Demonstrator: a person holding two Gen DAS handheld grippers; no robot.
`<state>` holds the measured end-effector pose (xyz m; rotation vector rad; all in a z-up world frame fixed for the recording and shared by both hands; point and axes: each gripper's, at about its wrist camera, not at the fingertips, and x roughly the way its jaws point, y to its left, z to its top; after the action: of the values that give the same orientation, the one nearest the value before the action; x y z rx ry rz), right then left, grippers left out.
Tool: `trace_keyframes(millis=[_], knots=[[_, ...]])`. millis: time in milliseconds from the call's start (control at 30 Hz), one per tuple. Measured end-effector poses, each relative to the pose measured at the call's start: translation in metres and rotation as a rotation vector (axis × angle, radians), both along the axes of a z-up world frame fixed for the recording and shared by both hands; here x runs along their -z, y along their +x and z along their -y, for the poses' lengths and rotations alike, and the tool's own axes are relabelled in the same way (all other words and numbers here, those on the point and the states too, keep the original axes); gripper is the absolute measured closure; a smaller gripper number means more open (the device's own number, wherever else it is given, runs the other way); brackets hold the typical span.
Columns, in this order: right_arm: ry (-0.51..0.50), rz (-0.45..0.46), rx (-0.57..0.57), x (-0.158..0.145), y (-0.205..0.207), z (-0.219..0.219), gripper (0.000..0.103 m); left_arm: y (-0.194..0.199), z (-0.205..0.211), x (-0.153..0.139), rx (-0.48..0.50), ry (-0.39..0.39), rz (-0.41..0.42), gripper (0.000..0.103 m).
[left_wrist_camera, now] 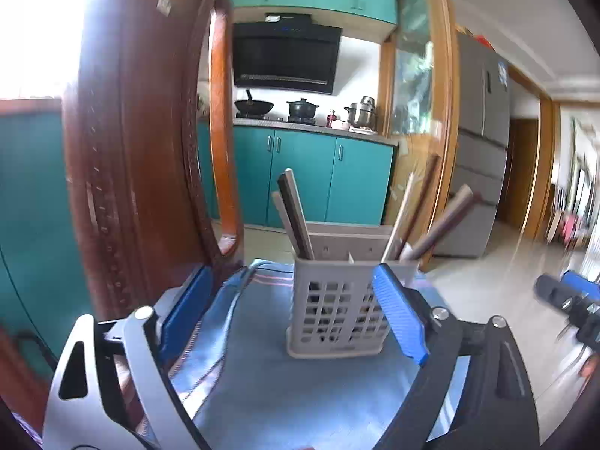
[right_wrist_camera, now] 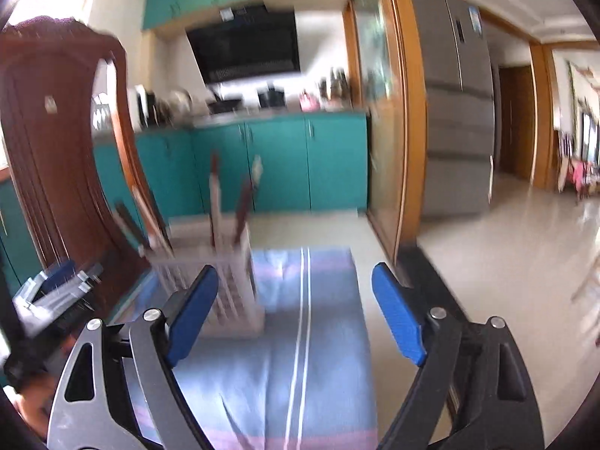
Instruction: Organize utensils
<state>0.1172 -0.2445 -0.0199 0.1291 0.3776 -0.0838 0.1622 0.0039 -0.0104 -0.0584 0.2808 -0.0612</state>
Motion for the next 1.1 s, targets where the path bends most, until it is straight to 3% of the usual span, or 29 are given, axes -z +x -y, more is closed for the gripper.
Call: trace_keyframes(millis=[100, 233, 400, 567, 800, 1100], knots=[[-0.008, -0.050, 0.014, 0.023, -0.005, -0.007, 0.017, -0.022, 0.001, 0.002, -0.004, 0.036, 0.027, 0.004], [-0.110, -0.094, -0.013, 0.038, -0.010, -0.037, 0.010, -0.036, -0.004, 0.005, -0.005, 0.043, 0.019, 0.004], [-0.193, -0.052, -0.032, 0.037, -0.020, -0.060, 0.003, -0.046, -0.009, 0.006, 0.016, 0.045, 0.014, 0.004], [-0.250, -0.030, 0.008, 0.036, -0.022, -0.067, 0.003, -0.049, -0.008, 0.005, 0.008, 0.070, 0.017, 0.003], [-0.234, -0.038, 0.013, 0.037, -0.022, -0.065, 0.003, -0.051, 0.000, 0.009, 0.011, 0.125, 0.029, 0.003], [-0.208, -0.027, 0.038, 0.036, -0.022, -0.059, 0.003, -0.047, 0.000, 0.008, 0.017, 0.114, 0.010, 0.003]])
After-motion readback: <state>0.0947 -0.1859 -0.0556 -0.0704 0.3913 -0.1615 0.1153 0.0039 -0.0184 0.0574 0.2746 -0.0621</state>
